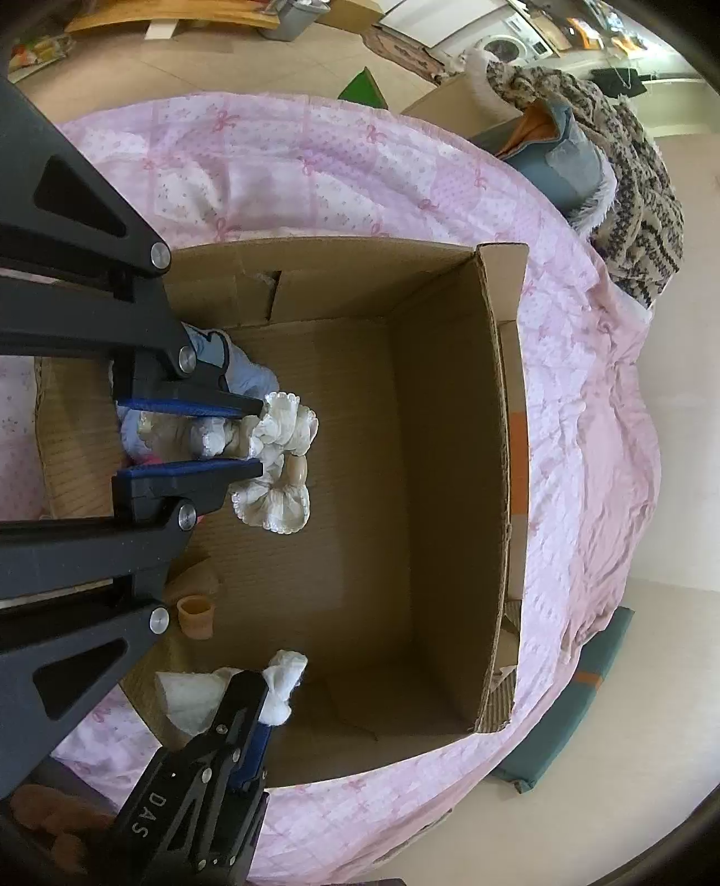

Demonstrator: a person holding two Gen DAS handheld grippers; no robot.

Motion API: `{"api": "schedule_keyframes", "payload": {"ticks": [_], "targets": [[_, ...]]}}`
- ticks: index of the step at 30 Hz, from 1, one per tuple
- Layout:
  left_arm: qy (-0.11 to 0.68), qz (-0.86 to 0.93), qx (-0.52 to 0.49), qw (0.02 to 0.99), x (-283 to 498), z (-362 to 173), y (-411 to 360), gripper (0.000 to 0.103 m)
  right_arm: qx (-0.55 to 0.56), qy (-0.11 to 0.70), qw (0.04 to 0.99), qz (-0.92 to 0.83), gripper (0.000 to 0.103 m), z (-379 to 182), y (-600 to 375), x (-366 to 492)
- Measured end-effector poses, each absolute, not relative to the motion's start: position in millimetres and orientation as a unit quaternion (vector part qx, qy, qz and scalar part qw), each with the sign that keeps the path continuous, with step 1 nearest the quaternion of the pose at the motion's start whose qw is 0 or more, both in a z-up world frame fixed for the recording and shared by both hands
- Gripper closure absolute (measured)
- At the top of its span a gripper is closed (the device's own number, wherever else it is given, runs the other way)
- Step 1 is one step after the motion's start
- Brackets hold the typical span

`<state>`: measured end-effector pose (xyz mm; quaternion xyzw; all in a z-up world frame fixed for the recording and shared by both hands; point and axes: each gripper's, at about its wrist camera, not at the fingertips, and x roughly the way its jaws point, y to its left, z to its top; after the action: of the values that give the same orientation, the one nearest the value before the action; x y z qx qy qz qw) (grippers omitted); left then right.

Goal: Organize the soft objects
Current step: 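Open the right gripper to drop the white sock while the left gripper releases the bow into the box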

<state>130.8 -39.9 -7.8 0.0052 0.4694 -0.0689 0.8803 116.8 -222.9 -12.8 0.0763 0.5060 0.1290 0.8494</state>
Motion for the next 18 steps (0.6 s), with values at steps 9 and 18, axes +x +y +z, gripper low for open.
{"api": "schedule_keyframes", "payload": {"ticks": [9,18], "targets": [[0.475,-0.077,0.015,0.876,130.2,-11.7,-45.1,0.088,0.078,0.512,0.846,0.124,0.075,-15.0,-220.2,121.6],[0.466,-0.072,0.019,0.882,127.0,-8.9,-48.8,0.063,0.080,0.513,0.845,0.128,0.075,-15.1,-218.3,121.9]]}}
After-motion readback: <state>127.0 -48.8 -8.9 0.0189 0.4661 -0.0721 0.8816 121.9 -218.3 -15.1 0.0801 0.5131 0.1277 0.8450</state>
